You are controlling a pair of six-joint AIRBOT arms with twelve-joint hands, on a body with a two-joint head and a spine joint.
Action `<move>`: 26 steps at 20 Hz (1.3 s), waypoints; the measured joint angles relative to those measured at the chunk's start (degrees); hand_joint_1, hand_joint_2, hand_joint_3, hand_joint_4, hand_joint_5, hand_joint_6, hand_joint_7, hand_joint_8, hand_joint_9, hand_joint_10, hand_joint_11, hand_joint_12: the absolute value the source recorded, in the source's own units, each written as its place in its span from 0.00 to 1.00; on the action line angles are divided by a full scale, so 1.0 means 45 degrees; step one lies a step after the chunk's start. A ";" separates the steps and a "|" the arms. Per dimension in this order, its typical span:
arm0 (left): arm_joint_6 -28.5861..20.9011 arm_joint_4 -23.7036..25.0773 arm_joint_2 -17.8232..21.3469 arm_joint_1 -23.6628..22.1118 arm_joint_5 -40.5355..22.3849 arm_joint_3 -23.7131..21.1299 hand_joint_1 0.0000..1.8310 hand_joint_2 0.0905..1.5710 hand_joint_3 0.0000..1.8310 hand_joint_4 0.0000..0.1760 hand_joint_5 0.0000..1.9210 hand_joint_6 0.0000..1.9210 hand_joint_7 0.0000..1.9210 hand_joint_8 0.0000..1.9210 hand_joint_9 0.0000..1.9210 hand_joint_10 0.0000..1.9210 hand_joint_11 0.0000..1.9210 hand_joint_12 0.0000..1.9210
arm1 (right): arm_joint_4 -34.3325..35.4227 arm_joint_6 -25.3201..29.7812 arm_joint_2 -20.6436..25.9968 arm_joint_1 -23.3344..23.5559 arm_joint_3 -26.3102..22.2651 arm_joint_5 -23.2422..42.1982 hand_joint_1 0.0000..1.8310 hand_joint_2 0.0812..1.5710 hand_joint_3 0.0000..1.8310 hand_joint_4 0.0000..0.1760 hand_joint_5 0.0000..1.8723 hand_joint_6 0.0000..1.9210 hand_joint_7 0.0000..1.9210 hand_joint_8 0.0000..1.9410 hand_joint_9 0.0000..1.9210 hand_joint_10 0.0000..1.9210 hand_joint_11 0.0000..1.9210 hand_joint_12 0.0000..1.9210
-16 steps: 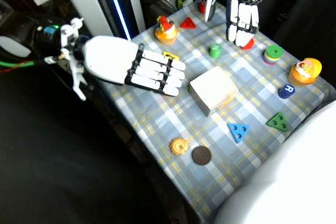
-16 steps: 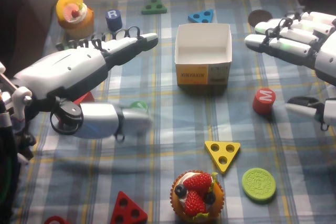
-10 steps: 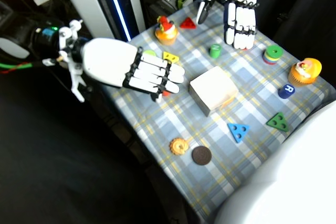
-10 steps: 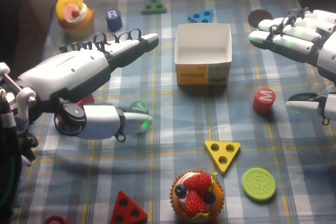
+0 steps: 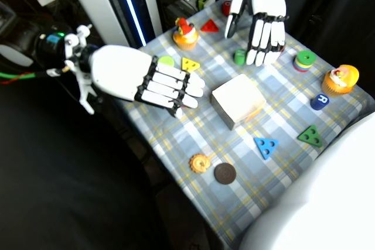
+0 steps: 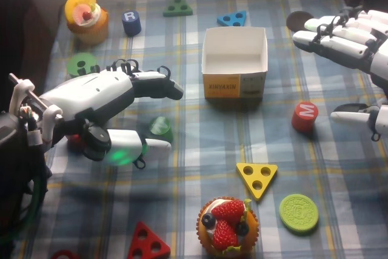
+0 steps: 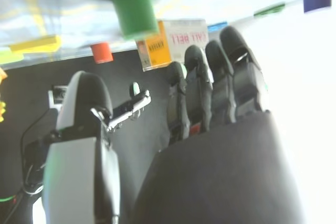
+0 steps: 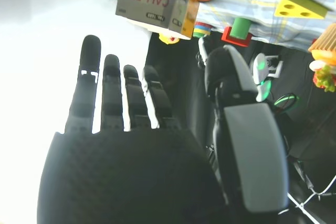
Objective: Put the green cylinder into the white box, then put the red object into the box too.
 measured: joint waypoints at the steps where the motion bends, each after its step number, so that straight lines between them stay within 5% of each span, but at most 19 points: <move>1: 0.0670 -0.0379 -0.0078 0.0000 0.0015 0.0005 0.47 0.69 0.00 0.37 0.09 0.42 0.24 0.03 0.00 0.43 0.00 0.44 | 0.0000 0.0000 0.0000 0.0000 0.0000 0.0034 0.29 0.83 0.00 0.00 0.00 0.00 0.00 0.00 0.00 0.04 0.00 0.50; 4: 0.0826 -0.0539 -0.0330 0.0005 0.0117 0.0151 0.48 0.70 0.00 0.44 0.07 0.50 0.25 0.04 0.00 0.44 0.00 0.59 | 0.0053 0.0000 0.0000 0.0000 0.0000 0.0049 0.28 0.83 0.00 0.00 0.00 0.00 0.00 0.00 0.00 0.04 0.00 0.55; 5: 0.0816 -0.0656 -0.0413 0.0053 0.0146 0.0228 0.51 0.71 0.00 0.39 0.10 0.54 0.26 0.12 0.00 0.52 0.00 0.71 | 0.0092 0.0000 0.0000 0.0000 0.0000 0.0049 0.27 0.83 0.00 0.00 0.00 0.00 0.00 0.00 0.00 0.02 0.00 0.57; 6: 0.0845 -0.0704 -0.0423 0.0058 0.0219 0.0272 0.51 0.71 0.00 0.39 0.10 0.54 0.26 0.12 0.00 0.52 0.00 0.71 | 0.0092 0.0000 0.0000 -0.0005 0.0000 0.0053 0.27 0.83 0.00 0.00 0.00 0.00 0.00 0.00 0.00 0.02 0.00 0.57; 7: 0.0855 -0.0777 -0.0423 0.0112 0.0267 0.0355 0.51 0.71 0.00 0.41 0.11 0.54 0.24 0.23 0.01 0.54 0.00 0.75 | 0.0097 0.0000 0.0000 -0.0092 0.0000 0.0126 0.27 0.83 0.00 0.00 0.00 0.00 0.00 0.00 0.00 0.02 0.00 0.57; 8: 0.0855 -0.0874 -0.0500 0.0121 0.0291 0.0486 0.59 0.80 0.00 0.00 0.24 0.76 0.34 0.70 0.11 0.69 0.00 0.97 | 0.0102 0.0000 0.0000 -0.0092 0.0000 0.0083 0.27 0.84 0.00 0.00 0.00 0.00 0.00 0.00 0.00 0.01 0.00 0.57; 9: 0.0860 -0.0976 -0.0602 0.0121 0.0214 0.0588 0.62 0.80 0.00 0.00 0.29 0.74 0.40 0.76 0.17 0.72 0.00 0.99 | 0.0097 0.0000 0.0000 -0.0092 0.0000 0.0083 0.28 0.84 0.00 0.00 0.00 0.00 0.00 0.00 0.00 0.00 0.00 0.53; 14: 0.0763 -0.1044 -0.0729 0.0049 -0.0112 0.0544 0.65 0.78 0.00 0.00 0.37 0.61 0.41 0.83 0.22 0.85 0.00 1.00 | 0.0209 0.0000 0.0000 -0.0092 0.0000 0.0199 0.28 0.84 0.00 0.00 0.00 0.00 0.00 0.00 0.00 0.00 0.00 0.49; 18: 0.0879 -0.0413 -0.0209 0.0019 -0.0831 -0.0369 0.65 0.75 0.00 0.00 0.40 0.61 0.46 0.70 0.26 0.68 0.00 0.90 | 0.0262 0.0000 0.0000 -0.0146 -0.0005 0.0228 0.27 0.84 0.00 0.00 0.00 0.00 0.00 0.00 0.00 0.00 0.00 0.52; 23: 0.0894 0.0189 0.0238 -0.0656 -0.2317 -0.0748 0.66 0.75 0.00 0.00 0.40 0.60 0.46 0.71 0.21 0.82 0.00 1.00 | 0.0287 -0.0005 0.0000 -0.0146 -0.0015 0.0321 0.27 0.84 0.00 0.00 0.00 0.00 0.00 0.00 0.01 0.01 0.00 0.59; 26: 0.0874 0.0457 -0.0257 -0.1846 -0.2297 -0.0160 0.66 0.75 0.00 0.00 0.39 0.60 0.46 0.73 0.19 0.89 0.00 1.00 | 0.0369 0.0000 0.0000 -0.0155 -0.0015 0.0321 0.26 0.84 0.00 0.00 0.00 0.00 0.00 0.00 0.00 0.01 0.00 0.57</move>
